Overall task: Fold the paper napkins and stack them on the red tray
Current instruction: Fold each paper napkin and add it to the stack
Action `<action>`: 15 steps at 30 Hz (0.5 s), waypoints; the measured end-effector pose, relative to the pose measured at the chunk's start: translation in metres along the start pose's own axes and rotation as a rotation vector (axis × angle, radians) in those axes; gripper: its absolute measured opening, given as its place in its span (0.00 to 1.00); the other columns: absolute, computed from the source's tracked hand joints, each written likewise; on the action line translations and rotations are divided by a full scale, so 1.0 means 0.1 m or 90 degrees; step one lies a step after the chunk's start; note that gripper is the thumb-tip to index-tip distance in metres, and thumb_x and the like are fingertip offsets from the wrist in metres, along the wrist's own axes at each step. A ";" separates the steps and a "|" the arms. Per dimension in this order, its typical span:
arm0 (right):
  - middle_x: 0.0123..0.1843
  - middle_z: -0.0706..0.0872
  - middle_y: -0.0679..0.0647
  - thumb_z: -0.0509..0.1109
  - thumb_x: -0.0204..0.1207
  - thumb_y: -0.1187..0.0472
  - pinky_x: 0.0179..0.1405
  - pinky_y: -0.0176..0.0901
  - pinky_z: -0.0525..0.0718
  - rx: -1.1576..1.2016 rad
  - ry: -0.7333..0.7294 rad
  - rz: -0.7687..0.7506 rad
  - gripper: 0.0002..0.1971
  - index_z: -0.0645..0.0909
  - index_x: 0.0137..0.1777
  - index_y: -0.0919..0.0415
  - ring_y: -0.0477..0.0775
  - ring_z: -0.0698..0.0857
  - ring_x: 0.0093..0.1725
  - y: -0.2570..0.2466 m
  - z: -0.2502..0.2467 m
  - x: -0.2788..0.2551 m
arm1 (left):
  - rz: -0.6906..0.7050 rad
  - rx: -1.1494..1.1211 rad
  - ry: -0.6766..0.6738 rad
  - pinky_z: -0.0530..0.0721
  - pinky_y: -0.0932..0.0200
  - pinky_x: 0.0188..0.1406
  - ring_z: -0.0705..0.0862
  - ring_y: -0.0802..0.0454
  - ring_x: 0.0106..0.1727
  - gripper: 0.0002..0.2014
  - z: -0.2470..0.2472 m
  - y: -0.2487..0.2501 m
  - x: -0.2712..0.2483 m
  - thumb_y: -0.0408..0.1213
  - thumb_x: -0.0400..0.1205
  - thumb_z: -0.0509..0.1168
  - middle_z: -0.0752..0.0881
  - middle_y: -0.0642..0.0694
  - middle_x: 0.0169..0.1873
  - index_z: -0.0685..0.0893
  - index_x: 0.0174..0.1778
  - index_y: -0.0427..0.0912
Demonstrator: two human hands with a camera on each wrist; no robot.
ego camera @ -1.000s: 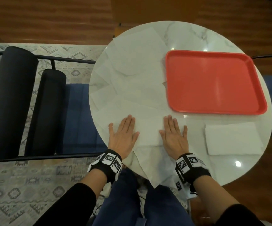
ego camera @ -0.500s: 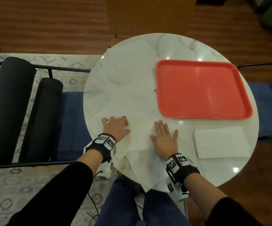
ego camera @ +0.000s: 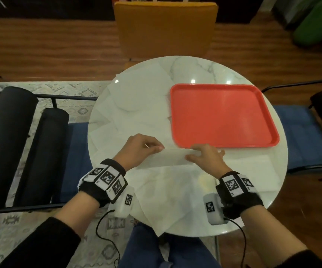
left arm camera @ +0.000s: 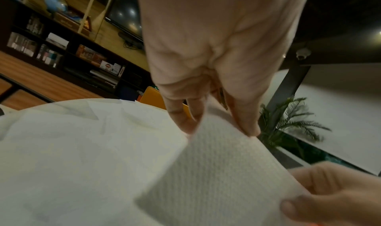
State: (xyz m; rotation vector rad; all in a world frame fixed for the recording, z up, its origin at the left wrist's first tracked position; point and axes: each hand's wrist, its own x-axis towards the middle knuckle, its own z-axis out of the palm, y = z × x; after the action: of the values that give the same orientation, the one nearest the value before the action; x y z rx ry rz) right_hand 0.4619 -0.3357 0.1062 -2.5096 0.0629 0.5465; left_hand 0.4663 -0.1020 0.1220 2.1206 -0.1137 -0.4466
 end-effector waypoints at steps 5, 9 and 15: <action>0.46 0.91 0.55 0.73 0.74 0.66 0.44 0.44 0.85 0.476 0.028 0.007 0.07 0.87 0.51 0.63 0.48 0.89 0.44 0.45 -0.44 -0.20 | 0.017 -0.058 0.055 0.81 0.56 0.52 0.86 0.53 0.49 0.04 0.15 0.28 0.10 0.39 0.78 0.70 0.91 0.52 0.41 0.91 0.42 0.47; 0.53 0.90 0.63 0.76 0.67 0.58 0.53 0.50 0.85 0.635 0.062 0.044 0.19 0.85 0.56 0.67 0.57 0.87 0.49 0.84 -0.63 -0.32 | 0.042 -0.064 0.057 0.80 0.60 0.50 0.85 0.56 0.47 0.05 0.47 0.51 0.22 0.39 0.78 0.70 0.90 0.52 0.42 0.91 0.44 0.47; 0.50 0.91 0.61 0.69 0.77 0.65 0.51 0.48 0.88 0.644 0.113 0.093 0.08 0.85 0.53 0.67 0.58 0.88 0.48 1.49 -0.88 -0.40 | 0.012 -0.076 0.040 0.77 0.68 0.22 0.78 0.53 0.24 0.05 0.91 0.71 0.34 0.41 0.80 0.68 0.87 0.47 0.41 0.89 0.42 0.48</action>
State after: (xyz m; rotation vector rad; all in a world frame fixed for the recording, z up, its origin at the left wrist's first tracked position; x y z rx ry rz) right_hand 0.4342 -0.5113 0.1110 -1.5548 0.4679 0.2384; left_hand 0.4721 -0.2223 0.1261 2.0121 -0.0699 -0.3669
